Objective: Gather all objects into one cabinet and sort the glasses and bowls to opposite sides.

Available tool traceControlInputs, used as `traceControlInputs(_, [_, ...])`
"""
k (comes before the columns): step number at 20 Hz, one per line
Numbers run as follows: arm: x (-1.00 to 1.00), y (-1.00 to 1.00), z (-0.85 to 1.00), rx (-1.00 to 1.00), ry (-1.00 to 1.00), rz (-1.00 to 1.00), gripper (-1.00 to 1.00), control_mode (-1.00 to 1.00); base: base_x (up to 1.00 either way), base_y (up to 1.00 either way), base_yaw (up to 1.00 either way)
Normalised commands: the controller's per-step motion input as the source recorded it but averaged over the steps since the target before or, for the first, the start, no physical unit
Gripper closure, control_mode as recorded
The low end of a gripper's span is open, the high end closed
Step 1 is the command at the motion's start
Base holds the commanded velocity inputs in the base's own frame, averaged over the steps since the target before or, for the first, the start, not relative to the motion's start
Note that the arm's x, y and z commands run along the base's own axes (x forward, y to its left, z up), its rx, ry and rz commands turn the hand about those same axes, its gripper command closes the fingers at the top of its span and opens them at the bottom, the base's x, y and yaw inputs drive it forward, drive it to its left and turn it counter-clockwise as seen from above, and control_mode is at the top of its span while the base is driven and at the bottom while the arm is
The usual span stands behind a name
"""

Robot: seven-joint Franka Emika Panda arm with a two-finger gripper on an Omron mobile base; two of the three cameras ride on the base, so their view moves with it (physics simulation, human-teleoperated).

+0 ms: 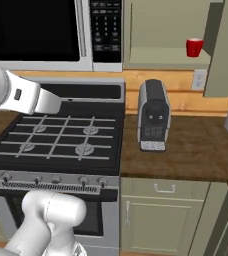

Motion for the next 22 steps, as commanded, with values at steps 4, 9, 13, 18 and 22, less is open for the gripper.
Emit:
traceControlInputs(4, [0.0,0.0,0.0,0.0,0.0,0.0,-1.0,1.0,0.28,-0.34,0.0])
traceControlInputs(9, [0.0,0.0,0.0,0.0,0.0,0.0,-1.0,1.0,0.23,-0.29,0.0])
traceControlInputs(13, [0.0,0.0,0.0,0.0,0.0,0.0,-1.0,1.0,0.28,-0.43,0.0])
traceControlInputs(18, [0.0,0.0,0.0,0.0,0.0,0.0,-1.0,1.0,0.43,-0.49,0.03])
traceControlInputs(22, [0.0,0.0,0.0,0.0,0.0,0.0,-1.0,1.0,0.49,-0.33,0.04])
